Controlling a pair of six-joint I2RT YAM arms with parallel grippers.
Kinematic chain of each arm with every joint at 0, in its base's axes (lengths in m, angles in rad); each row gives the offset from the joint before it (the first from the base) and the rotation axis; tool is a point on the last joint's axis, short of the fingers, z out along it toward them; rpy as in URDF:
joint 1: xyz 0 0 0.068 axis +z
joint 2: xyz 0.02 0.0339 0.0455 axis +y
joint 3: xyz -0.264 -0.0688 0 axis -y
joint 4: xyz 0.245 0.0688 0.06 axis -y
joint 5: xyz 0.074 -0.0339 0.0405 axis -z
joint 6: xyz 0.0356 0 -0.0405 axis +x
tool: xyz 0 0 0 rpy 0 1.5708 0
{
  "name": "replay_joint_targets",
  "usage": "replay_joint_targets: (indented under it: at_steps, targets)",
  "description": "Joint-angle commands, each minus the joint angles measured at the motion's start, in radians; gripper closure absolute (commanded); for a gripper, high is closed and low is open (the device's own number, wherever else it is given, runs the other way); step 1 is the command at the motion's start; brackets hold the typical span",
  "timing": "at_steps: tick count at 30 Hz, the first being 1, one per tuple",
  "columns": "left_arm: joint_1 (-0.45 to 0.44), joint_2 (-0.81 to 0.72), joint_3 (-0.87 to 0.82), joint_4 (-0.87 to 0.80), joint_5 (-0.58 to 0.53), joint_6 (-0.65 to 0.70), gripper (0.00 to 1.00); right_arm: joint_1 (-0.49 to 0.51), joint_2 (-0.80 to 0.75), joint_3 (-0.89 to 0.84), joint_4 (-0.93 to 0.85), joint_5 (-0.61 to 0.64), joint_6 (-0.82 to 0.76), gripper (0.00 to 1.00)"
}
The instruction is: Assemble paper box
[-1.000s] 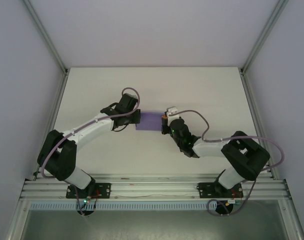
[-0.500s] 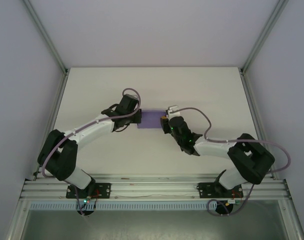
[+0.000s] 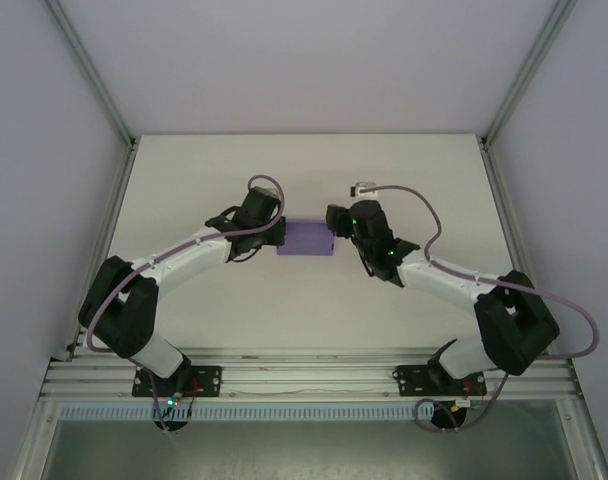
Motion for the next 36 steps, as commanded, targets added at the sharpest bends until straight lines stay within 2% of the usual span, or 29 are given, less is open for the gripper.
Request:
replay_joint_targets:
  at_steps: [1,4,9,12,16,19,21,27,31,33,36]
  targets:
    - [-0.013,0.062,-0.038,-0.158,0.045,0.011,0.95,0.000,0.040,0.000,-0.055,-0.046,0.041,0.43]
    - [-0.013,0.049,-0.027,-0.162,0.052,0.021,0.90,-0.002,0.070,-0.019,-0.072,-0.055,0.054,0.45]
    - [-0.013,-0.001,0.004,-0.185,0.096,0.078,0.66,-0.001,0.091,-0.074,-0.041,-0.011,0.125,0.51]
    - [-0.011,-0.055,0.016,-0.197,0.139,0.107,0.52,-0.002,0.088,-0.100,-0.017,-0.037,0.145,0.53]
    - [-0.007,-0.088,0.047,-0.230,0.133,0.102,0.43,-0.001,0.100,-0.112,-0.031,-0.042,0.151,0.54]
    - [0.004,-0.080,0.092,-0.270,0.067,0.053,0.41,-0.001,0.105,-0.118,-0.034,-0.040,0.157,0.54]
    - [0.024,-0.068,0.108,-0.276,0.049,0.021,0.35,-0.001,0.106,-0.118,-0.039,-0.038,0.157,0.54]
    - [0.107,-0.032,0.091,-0.158,0.210,-0.017,0.37,-0.001,0.118,-0.111,-0.052,-0.037,0.153,0.54]
    - [0.122,0.002,0.074,-0.132,0.221,-0.009,0.39,-0.002,0.119,-0.114,-0.048,-0.033,0.159,0.54]
    - [0.132,0.027,0.053,-0.124,0.228,-0.021,0.45,-0.001,0.126,-0.112,-0.056,-0.023,0.165,0.55]
    - [0.141,0.050,-0.014,-0.059,0.298,-0.036,0.53,-0.002,0.142,-0.117,-0.065,-0.013,0.179,0.58]
